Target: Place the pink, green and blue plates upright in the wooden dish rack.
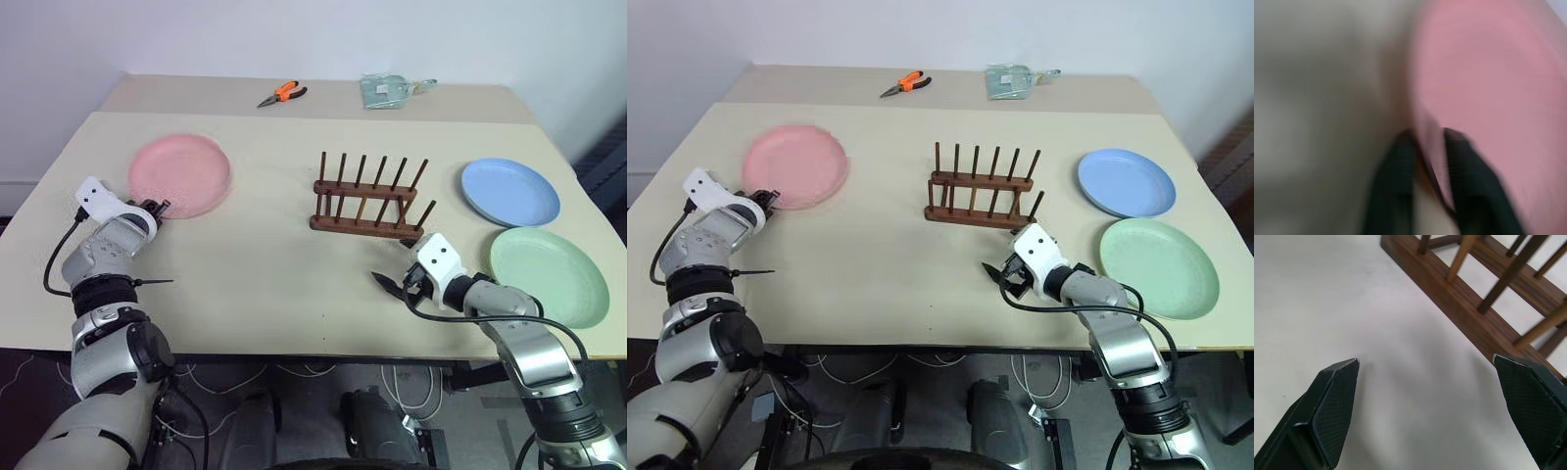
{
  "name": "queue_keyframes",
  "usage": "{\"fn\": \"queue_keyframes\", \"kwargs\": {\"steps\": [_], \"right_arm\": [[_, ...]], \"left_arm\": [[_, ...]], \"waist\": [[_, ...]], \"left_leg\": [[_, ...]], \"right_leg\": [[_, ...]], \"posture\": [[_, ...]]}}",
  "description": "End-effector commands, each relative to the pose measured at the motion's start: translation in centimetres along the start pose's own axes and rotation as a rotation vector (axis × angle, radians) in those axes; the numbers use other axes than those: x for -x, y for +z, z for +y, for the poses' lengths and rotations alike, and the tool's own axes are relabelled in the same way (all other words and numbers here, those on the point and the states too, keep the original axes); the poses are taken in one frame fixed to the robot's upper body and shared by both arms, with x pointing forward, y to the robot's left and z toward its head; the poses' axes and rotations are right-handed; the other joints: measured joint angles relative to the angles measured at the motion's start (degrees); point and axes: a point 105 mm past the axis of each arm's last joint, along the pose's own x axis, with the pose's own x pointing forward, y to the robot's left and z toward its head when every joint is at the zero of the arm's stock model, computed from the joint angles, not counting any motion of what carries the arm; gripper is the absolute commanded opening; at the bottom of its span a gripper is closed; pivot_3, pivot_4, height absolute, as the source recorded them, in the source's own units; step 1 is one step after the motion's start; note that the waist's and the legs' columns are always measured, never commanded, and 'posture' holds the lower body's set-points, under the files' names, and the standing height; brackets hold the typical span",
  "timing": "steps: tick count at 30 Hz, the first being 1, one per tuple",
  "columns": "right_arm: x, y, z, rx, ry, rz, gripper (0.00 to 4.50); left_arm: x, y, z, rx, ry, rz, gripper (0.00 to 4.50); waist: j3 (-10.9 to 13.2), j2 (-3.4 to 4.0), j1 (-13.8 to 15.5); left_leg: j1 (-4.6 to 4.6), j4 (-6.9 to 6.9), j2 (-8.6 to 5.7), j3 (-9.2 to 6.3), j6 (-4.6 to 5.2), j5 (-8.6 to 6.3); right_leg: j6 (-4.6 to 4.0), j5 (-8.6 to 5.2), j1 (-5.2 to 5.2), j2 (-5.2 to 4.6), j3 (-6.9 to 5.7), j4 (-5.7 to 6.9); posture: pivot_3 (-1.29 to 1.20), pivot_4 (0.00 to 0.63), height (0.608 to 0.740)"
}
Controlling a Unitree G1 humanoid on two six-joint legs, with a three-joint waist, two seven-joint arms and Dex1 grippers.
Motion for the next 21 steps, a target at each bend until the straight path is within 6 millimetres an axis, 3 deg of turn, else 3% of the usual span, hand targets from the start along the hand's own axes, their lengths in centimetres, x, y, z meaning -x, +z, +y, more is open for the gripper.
{"fn": "queue_keyframes", "kwargs": {"steps": [1,5,8,9,12,14,19,21], "right_arm": [[1.0,2.7,-1.7,0.067,-0.074,-0.079,4.5],[1.3,7.1,-2.4,0.316,-0.122,-0.185,4.5],[1.2,10.0,-2.4,0.471,-0.142,-0.258,4.5],[0.9,11.6,-2.4,0.581,-0.157,-0.284,4.5],[0.1,14.3,-2.4,0.831,-0.208,-0.316,4.5],[-0.5,14.7,-2.7,0.967,-0.239,-0.291,4.5],[-1.4,13.9,-4.5,1.222,-0.328,-0.197,4.5],[-1.4,13.5,-5.3,1.263,-0.356,-0.171,3.95]], "left_arm": [[0.6,2.7,-4.6,-0.07,-0.172,-0.122,0.05],[3.0,3.0,-13.2,-0.257,-0.476,-0.223,0.05],[4.7,2.0,-17.4,-0.348,-0.623,-0.24,0.05],[6.0,1.1,-20.1,-0.381,-0.719,-0.234,0.05],[9.9,-1.2,-25.5,-0.413,-0.945,-0.197,0.05],[11.3,-2.4,-26.9,-0.427,-1.014,-0.162,0.05],[13.4,-4.1,-28.0,-0.392,-1.115,-0.06,0.05],[13.5,-4.7,-27.8,-0.406,-1.117,-0.033,0.0]], "waist": [[0.0,0.01,0.01],[0.04,-0.04,0.27],[0.05,-0.05,0.17],[0.05,-0.05,0.13],[0.06,-0.04,-0.06],[0.06,-0.04,-0.05],[0.06,-0.02,-0.24],[0.07,-0.01,-0.12]], "left_leg": [[0.0,0.0,-0.01,0.01,0.0,0.0],[-0.22,0.03,-0.03,0.0,-0.1,0.05],[-0.44,0.06,-0.04,-0.01,-0.25,0.14],[-0.46,0.04,-0.04,-0.02,-0.25,0.14],[-0.58,0.0,-0.04,-0.04,-0.25,0.14],[-0.66,0.02,-0.04,-0.02,-0.25,0.15],[-0.61,0.0,-0.03,-0.02,-0.24,0.16],[-0.65,0.03,-0.04,-0.02,-0.24,0.16]], "right_leg": [[0.0,0.0,0.01,-0.01,0.0,-0.01],[-0.02,0.0,-0.11,-0.04,0.0,-0.06],[-0.05,0.03,-0.32,-0.03,0.0,-0.06],[-0.05,0.03,-0.35,-0.02,0.0,-0.06],[-0.02,0.04,-0.48,0.0,0.0,-0.07],[-0.01,0.04,-0.57,0.0,0.01,-0.06],[-0.01,0.04,-0.6,0.02,0.03,-0.02],[-0.02,0.03,-0.61,0.0,0.03,-0.03]], "posture": [[0.0,0.15,0.726],[0.0,0.15,0.726],[0.0,0.15,0.726],[0.0,0.15,0.726],[0.0,0.15,0.726],[0.0,0.15,0.726],[0.0,0.15,0.726],[0.0,0.15,0.726]]}}
